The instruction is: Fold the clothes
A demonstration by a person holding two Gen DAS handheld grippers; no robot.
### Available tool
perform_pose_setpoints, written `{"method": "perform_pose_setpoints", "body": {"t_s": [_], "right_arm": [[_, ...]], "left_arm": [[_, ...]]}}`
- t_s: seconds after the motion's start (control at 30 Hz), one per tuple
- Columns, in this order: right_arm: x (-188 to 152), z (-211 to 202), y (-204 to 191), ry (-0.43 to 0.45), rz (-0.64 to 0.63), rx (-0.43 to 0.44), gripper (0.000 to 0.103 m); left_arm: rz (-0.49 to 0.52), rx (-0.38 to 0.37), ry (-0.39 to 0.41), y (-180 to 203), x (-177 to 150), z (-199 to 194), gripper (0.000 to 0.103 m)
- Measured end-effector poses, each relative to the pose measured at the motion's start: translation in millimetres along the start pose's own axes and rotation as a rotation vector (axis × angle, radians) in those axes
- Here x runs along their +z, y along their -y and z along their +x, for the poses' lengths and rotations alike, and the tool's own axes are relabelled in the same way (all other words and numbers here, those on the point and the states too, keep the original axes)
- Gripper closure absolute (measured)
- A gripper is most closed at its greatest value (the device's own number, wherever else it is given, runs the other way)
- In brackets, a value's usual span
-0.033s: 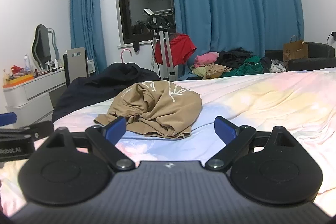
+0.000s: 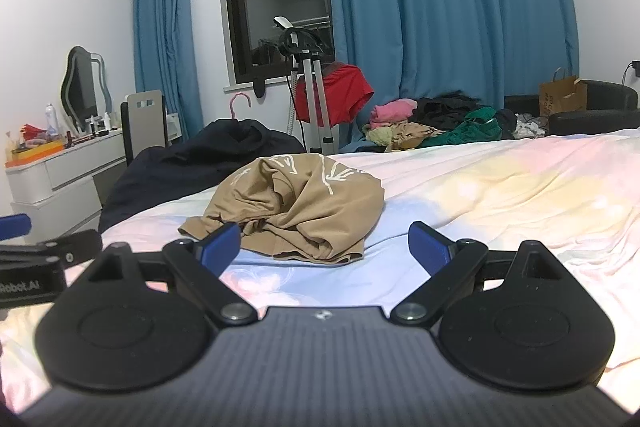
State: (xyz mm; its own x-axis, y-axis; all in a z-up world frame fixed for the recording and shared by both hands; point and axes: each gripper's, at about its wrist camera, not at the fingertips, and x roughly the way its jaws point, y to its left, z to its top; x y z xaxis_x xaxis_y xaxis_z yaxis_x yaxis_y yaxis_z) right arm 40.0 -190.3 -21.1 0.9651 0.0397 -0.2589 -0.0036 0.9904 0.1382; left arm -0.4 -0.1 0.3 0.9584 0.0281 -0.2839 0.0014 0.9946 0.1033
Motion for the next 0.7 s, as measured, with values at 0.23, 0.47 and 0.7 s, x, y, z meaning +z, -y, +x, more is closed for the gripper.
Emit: {"method": "perform_pose_setpoints", "body": {"t_s": [0.23,0.47,0.7], "right_arm": [[-0.5,-1.6,0.4,-0.004,-0.011,-0.005,0.011],[-3.8,1.7,-1.5,-0.007,-0.012,-0.010,0.011],[-3.1,3.5,-1.8,-0.008,-0.008,-0.011,0.011]], "left_arm": [[0.004,0.002,-0.001,-1.4,1.0,-1.4,0.000],[0.008,0.003,0.003,-2.1,-1.1,-3.1,0.000],[0.011,0.006,0.004,-2.2,-0.3,-3.8,0.000]]}}
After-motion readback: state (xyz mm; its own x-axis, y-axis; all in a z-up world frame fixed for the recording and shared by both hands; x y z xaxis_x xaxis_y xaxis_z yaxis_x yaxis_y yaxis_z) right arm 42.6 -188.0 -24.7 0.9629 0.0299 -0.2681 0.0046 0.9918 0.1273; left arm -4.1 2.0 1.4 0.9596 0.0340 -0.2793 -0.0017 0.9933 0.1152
